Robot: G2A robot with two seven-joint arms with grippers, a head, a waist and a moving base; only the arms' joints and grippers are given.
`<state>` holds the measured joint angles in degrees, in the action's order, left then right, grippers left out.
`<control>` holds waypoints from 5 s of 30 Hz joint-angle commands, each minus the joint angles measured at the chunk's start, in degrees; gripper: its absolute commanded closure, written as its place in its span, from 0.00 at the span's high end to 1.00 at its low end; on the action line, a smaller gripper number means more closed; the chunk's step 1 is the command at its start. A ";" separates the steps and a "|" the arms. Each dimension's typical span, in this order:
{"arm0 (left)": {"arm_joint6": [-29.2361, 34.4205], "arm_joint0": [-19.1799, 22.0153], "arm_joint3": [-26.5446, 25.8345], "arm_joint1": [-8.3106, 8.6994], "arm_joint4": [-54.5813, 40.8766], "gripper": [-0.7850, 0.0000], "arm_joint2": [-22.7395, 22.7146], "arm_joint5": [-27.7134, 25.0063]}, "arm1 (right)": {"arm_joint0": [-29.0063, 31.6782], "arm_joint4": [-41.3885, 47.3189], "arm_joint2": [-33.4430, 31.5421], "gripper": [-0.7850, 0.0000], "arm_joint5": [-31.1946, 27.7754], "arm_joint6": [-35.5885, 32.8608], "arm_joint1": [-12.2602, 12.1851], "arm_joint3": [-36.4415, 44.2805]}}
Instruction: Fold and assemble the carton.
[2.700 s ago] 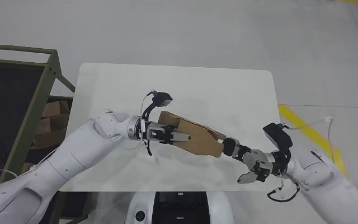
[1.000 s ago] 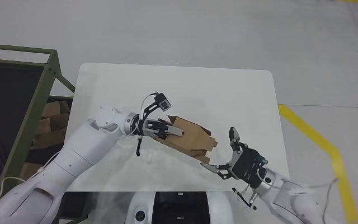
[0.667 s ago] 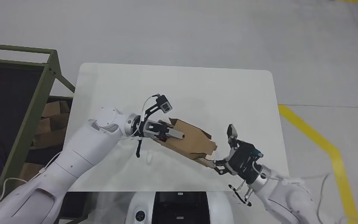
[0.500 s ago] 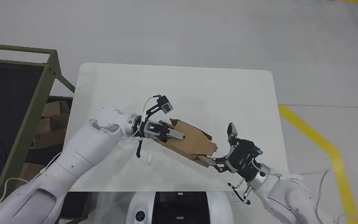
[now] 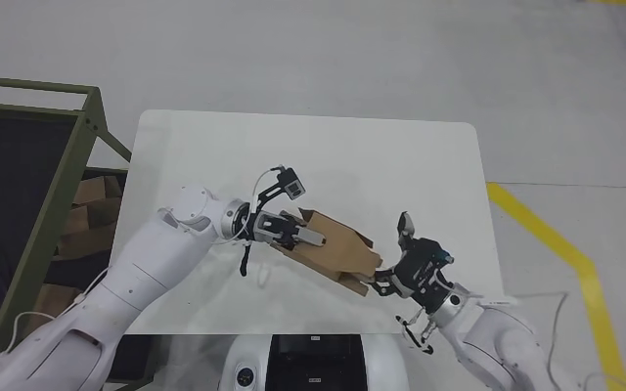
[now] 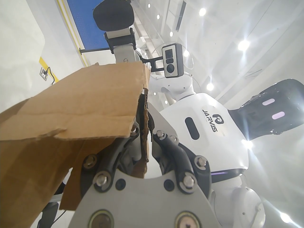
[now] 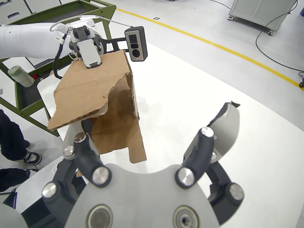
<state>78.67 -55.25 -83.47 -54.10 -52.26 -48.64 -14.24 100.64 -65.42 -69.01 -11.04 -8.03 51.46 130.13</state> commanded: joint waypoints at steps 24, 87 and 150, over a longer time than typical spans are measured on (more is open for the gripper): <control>1.22 -0.42 1.18 -1.92 1.58 0.00 -1.53 0.86 | -5.03 -2.02 5.42 1.00 -1.04 -5.87 2.00 -0.76; 3.80 -2.53 1.08 -4.48 5.05 0.00 -5.93 2.98 | -2.55 2.50 -2.03 0.49 -25.34 -6.97 0.89 -0.52; 6.97 -4.57 -0.81 -5.86 6.72 0.00 -9.26 -0.58 | -2.10 1.39 -0.22 0.00 -17.73 -5.65 2.16 -0.33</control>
<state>85.64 -59.85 -84.30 -59.93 -45.55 -57.92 -14.80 98.80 -64.08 -69.53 -28.86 -13.58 53.56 129.91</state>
